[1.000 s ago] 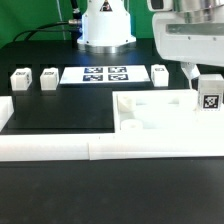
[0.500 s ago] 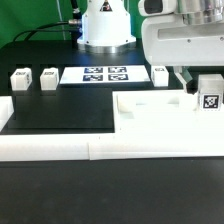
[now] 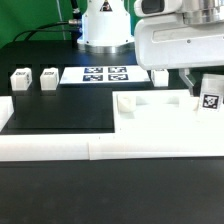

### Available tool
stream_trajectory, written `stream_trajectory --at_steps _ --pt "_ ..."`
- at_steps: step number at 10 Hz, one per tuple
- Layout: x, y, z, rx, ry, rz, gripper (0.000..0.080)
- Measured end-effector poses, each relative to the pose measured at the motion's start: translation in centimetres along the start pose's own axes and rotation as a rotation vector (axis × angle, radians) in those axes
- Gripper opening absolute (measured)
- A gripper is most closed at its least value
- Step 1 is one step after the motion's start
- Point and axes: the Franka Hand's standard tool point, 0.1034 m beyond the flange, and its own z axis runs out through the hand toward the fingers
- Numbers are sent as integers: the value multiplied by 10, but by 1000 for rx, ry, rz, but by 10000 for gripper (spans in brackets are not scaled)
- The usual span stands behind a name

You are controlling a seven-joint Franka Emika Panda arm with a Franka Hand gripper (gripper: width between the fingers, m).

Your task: Assemble square table

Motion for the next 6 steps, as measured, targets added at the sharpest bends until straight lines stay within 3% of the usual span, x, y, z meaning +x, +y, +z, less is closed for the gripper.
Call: stream_trajectory --at_steps 2,4,6 --pt "1 1 0 2 1 179 298" --pt "0 1 1 2 6 529 298" --pt "-2 -1 2 40 -6 907 298"
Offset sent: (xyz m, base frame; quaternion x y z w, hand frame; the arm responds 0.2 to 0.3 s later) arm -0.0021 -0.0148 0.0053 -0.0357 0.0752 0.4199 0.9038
